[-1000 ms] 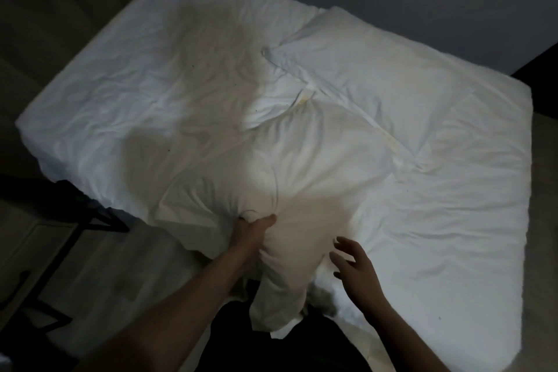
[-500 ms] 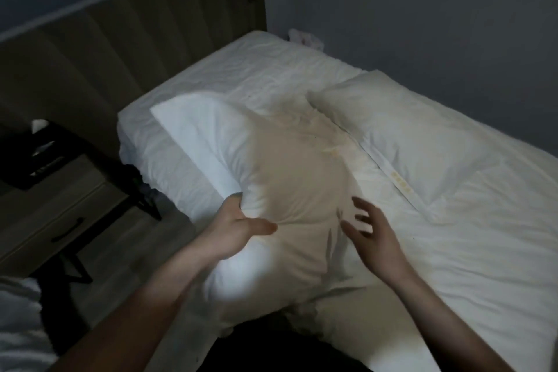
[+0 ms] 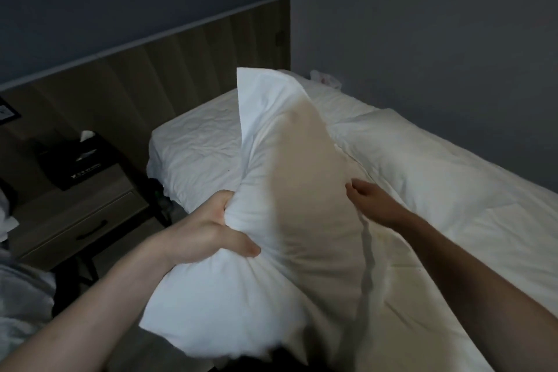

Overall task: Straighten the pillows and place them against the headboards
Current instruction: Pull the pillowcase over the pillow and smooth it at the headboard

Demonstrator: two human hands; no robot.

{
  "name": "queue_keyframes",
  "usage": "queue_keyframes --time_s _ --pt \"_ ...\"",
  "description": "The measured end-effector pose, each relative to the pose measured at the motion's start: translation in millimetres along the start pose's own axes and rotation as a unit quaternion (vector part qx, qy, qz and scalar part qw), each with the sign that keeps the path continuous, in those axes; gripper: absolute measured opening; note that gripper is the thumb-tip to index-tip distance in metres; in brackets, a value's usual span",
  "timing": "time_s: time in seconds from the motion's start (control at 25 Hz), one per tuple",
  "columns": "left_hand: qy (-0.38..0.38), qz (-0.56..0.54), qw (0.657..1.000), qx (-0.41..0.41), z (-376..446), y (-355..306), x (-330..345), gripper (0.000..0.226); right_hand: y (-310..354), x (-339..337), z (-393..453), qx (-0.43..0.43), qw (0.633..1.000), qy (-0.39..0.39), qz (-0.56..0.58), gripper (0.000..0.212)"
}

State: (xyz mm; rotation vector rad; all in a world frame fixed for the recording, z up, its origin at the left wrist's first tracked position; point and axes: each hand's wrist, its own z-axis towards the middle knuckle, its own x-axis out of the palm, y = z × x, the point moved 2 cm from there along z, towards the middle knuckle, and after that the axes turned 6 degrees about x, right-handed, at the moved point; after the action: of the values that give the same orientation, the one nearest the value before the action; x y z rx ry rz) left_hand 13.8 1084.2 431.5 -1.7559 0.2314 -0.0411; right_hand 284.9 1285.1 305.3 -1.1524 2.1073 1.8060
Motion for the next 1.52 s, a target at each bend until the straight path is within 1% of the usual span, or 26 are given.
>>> queue_keyframes --time_s 0.04,0.12,0.16,0.2,0.28,0.32,0.4,0.44,0.48,0.56,0.6,0.68,0.76,0.8,0.84,0.88,0.96,1.04,1.08,1.12,1.2,1.28,1.32,1.4,1.44,1.52 --pt "0.003 0.006 1.0 -0.008 -3.7 1.8 1.7 0.047 -6.6 8.2 -5.1 0.001 1.0 0.001 0.0 0.027" --pt "-0.006 0.015 0.999 -0.032 -9.2 12.3 1.2 0.05 -18.5 20.3 -18.8 0.01 1.0 -0.006 -0.001 0.039" --pt "-0.01 0.017 0.999 -0.034 -10.0 20.8 -4.0 0.046 -20.1 22.0 -26.2 0.008 1.0 -0.004 0.002 0.042" --pt "-0.018 0.023 0.999 -0.031 -10.0 28.7 -11.9 0.041 -20.7 20.8 -33.2 0.007 1.0 -0.006 0.01 0.038" --pt "-0.06 0.065 0.996 -0.035 -10.5 48.7 -34.4 0.044 -17.6 14.2 -47.9 0.011 0.999 -0.025 0.039 0.025" --pt "-0.089 0.119 0.988 -0.043 -11.9 57.0 -44.3 0.047 -15.7 11.7 -53.9 0.008 0.998 -0.04 0.051 0.02" --pt "-0.153 0.273 0.947 -0.077 -15.6 71.0 -53.8 0.049 -13.6 12.2 -65.9 -0.014 0.996 -0.06 0.065 0.015" --pt "-0.166 0.329 0.925 -0.09 -15.3 77.0 -54.5 0.049 -10.9 13.6 -71.7 -0.023 0.995 -0.063 0.073 0.014" --pt "-0.167 0.357 0.914 -0.09 -13.0 79.4 -51.8 0.05 -10.3 15.4 -76.3 -0.025 0.994 -0.066 0.081 0.015" --pt "-0.179 0.361 0.914 -0.042 -5.6 77.6 -41.7 0.06 -10.2 18.0 -81.5 -0.024 0.993 -0.077 0.087 0.018" --pt "-0.196 0.356 0.913 0.012 -1.9 70.3 -34.6 0.066 -10.4 18.3 -82.9 -0.028 0.993 -0.08 0.079 0.019" --pt "-0.221 0.36 0.894 0.152 7.4 46.3 -16.1 0.067 -12.1 22.0 -81.0 -0.028 0.996 -0.078 0.042 0.024" --pt "-0.196 0.405 0.857 0.25 23.2 22.1 7.2 0.064 -15.2 32.4 -77.4 -0.033 0.998 -0.062 -0.008 0.033" --pt "-0.165 0.453 0.834 0.269 34.8 18.5 16.9 0.065 -16.7 40.8 -76.3 -0.041 0.998 -0.048 -0.029 0.036" --pt "-0.126 0.508 0.811 0.263 48.6 21.0 23.3 0.067 -17.9 50.3 -75.1 -0.055 0.997 -0.031 -0.043 0.036" --pt "-0.083 0.559 0.791 0.234 63.3 30.0 26.1 0.069 -18.9 60.0 -74.5 -0.067 0.996 -0.013 -0.052 0.034" --pt "-0.011 0.621 0.771 0.142 86.6 57.8 20.9 0.061 -20.7 77.1 -71.9 -0.089 0.993 0.009 -0.074 0.038" --pt "0.023 0.626 0.774 0.093 96.0 78.8 10.3 0.035 -24.1 89.9 -68.6 -0.096 0.99 0.03 -0.098 0.043" --pt "0.029 0.619 0.779 0.098 96.7 85.3 6.2 0.023 -26.5 93.7 -67.8 -0.099 0.989 0.04 -0.107 0.042" --pt "0.033 0.61 0.784 0.111 95.0 90.4 2.6 0.02 -28.8 95.0 -67.9 -0.102 0.987 0.046 -0.113 0.043" --pt "0.019 0.593 0.796 0.116 88.2 103.8 -8.8 0.024 -35.7 88.6 -70.4 -0.105 0.988 0.038 -0.107 0.048" --pt "-0.023 0.572 0.814 0.094 80.4 120.5 -28.6 0.027 -51.8 70.9 -79.0 -0.084 0.991 0.026 -0.102 0.043" --pt "-0.041 0.559 0.825 0.076 76.3 128.9 -39.8 0.029 -67.8 59.6 -84.9 -0.064 0.99 0.021 -0.121 0.048" --pt "-0.068 0.521 0.85 0.032 66.8 149.1 -61.9 0.032 -110.0 37.3 -99.4 0.0 0.975 -0.001 -0.223 0.069" --pt "-0.077 0.5 0.862 0.011 61.8 159.9 -71.0 0.031 -130.8 28.8 -106.1 0.041 0.959 -0.015 -0.281 0.074" --pt "-0.076 0.471 0.879 -0.024 53.9 178.7 -81.1 0.027 -163.0 18.0 -110.9 0.096 0.939 -0.047 -0.327 0.064"
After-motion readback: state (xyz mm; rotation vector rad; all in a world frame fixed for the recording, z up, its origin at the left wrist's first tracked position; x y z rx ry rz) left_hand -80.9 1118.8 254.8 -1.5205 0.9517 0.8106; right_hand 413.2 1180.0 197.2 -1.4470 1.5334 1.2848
